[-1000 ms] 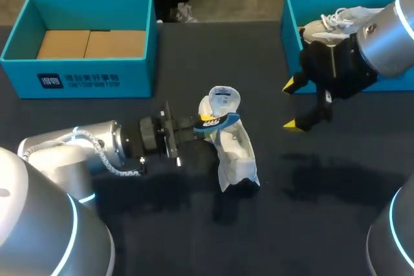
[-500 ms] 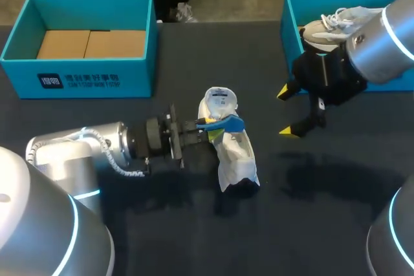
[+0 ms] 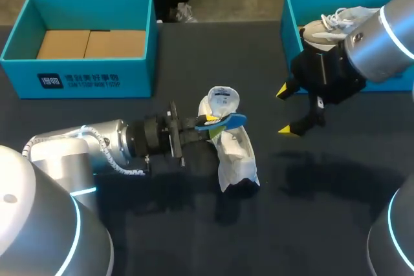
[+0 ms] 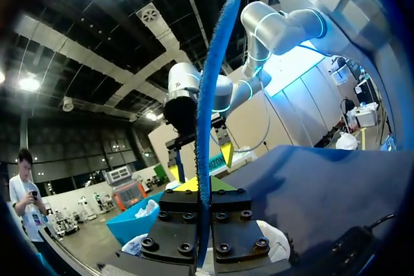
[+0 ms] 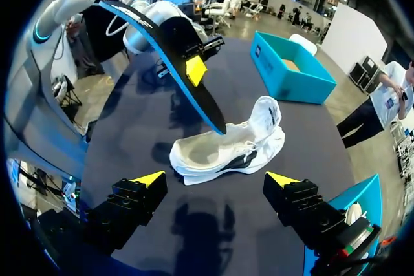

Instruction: Take the shoe out of the shoebox, open the shoe tongue, remove and reinsert the insole, then place the shoe into the shoebox

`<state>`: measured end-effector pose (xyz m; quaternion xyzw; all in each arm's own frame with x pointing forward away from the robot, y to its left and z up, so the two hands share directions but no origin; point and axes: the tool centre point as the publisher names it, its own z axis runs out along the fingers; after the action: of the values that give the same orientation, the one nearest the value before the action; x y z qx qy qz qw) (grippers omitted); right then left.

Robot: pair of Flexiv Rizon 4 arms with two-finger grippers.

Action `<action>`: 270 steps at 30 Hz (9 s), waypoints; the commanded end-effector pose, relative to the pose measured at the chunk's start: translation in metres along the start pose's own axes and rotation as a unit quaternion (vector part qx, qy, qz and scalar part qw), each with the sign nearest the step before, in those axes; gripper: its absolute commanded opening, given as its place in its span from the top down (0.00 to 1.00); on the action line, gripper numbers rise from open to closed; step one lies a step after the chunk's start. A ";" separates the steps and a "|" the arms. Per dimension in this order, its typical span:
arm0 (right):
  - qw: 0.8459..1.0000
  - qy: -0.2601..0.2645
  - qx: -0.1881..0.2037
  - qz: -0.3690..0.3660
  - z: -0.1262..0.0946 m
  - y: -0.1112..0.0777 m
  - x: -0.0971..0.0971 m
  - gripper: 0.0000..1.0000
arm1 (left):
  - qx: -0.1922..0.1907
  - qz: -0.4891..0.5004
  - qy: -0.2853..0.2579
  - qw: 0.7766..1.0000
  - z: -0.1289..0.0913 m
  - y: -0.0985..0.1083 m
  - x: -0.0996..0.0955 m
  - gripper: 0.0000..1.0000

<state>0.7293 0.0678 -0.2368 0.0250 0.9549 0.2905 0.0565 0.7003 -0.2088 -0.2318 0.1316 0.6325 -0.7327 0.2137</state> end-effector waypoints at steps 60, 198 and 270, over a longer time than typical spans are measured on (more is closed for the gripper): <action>0.999 0.027 0.023 -0.020 0.018 -0.015 -0.001 0.00 | -0.026 0.089 0.020 0.996 0.007 0.039 0.033 1.00; 0.999 0.027 0.023 -0.020 0.018 -0.015 -0.001 0.00 | -0.074 0.092 0.115 0.986 0.006 0.085 0.047 1.00; 0.999 0.027 0.023 -0.020 0.018 -0.015 -0.001 0.00 | -0.050 0.081 0.044 0.994 0.010 0.093 0.038 0.64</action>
<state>0.7314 0.0644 -0.2590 -0.0004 0.9628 0.2680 0.0354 0.7135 -0.2351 -0.3296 0.2048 0.6649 -0.6739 0.2486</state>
